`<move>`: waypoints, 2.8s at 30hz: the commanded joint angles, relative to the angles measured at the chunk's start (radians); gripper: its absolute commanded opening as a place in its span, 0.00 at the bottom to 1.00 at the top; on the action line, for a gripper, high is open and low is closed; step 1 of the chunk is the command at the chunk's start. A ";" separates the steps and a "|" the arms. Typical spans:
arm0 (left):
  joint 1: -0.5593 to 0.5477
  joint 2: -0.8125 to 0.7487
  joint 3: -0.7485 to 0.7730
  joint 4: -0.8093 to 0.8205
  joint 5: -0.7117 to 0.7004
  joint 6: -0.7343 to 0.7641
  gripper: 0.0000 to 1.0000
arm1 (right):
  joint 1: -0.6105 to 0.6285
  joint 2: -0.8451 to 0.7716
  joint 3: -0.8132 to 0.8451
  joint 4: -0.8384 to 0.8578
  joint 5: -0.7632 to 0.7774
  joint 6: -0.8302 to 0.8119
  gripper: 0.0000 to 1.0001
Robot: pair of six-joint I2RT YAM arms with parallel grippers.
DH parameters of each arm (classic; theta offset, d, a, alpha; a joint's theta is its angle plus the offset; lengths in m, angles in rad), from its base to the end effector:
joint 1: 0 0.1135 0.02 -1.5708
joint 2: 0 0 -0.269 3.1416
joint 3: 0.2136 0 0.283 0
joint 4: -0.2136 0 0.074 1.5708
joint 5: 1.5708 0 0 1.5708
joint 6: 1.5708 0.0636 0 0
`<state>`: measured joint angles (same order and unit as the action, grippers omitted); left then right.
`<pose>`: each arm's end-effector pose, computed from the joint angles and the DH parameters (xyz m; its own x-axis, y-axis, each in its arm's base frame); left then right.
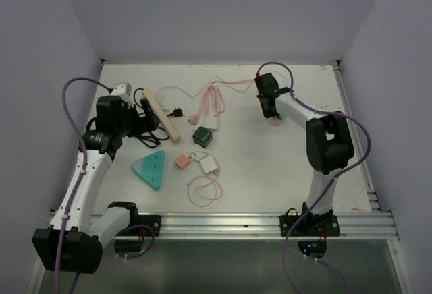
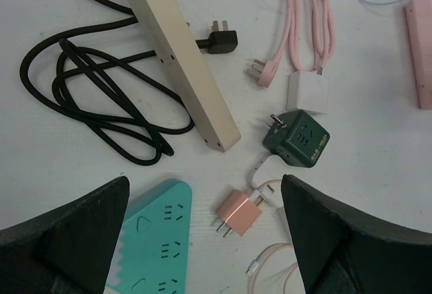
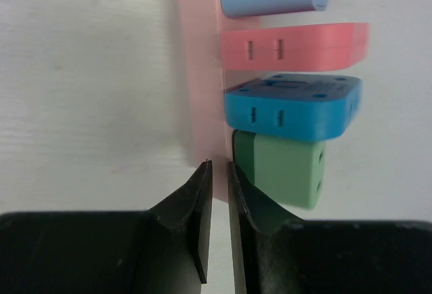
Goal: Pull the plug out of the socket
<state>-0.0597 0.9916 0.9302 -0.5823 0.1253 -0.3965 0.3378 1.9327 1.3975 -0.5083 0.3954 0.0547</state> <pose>0.2612 -0.0236 0.2993 -0.6140 -0.3471 -0.7089 -0.0847 0.9219 -0.3781 0.4332 0.1262 0.1610 -0.8208 -0.2348 -0.5206 -0.0782 0.9492 -0.3049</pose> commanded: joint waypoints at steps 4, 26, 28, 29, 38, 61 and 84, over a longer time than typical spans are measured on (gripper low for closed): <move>-0.003 0.015 0.033 0.015 0.054 0.012 0.97 | 0.119 -0.007 -0.149 -0.111 -0.112 0.158 0.08; -0.003 -0.005 0.030 -0.031 0.102 -0.002 0.98 | -0.078 -0.348 -0.100 -0.046 -0.346 0.244 0.99; -0.003 -0.014 0.029 -0.036 0.099 -0.001 0.98 | -0.108 -0.287 -0.083 -0.027 -0.365 0.244 0.99; -0.003 -0.018 0.029 -0.037 0.099 -0.002 0.98 | -0.134 -0.269 -0.074 -0.016 -0.391 0.243 0.99; -0.003 -0.045 0.022 -0.065 0.102 0.005 0.98 | -0.180 -0.107 -0.117 0.119 -0.460 0.195 0.98; -0.005 -0.016 0.025 -0.033 0.253 -0.143 0.97 | -0.080 -0.277 -0.311 0.303 -0.544 0.165 0.00; -0.282 0.209 -0.007 0.421 0.202 -0.672 0.90 | 0.408 -0.830 -0.588 0.528 -0.449 0.427 0.00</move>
<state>-0.3115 1.1820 0.9249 -0.3012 0.3744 -0.9611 0.7136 1.1736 0.8070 -0.1432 -0.0620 0.4393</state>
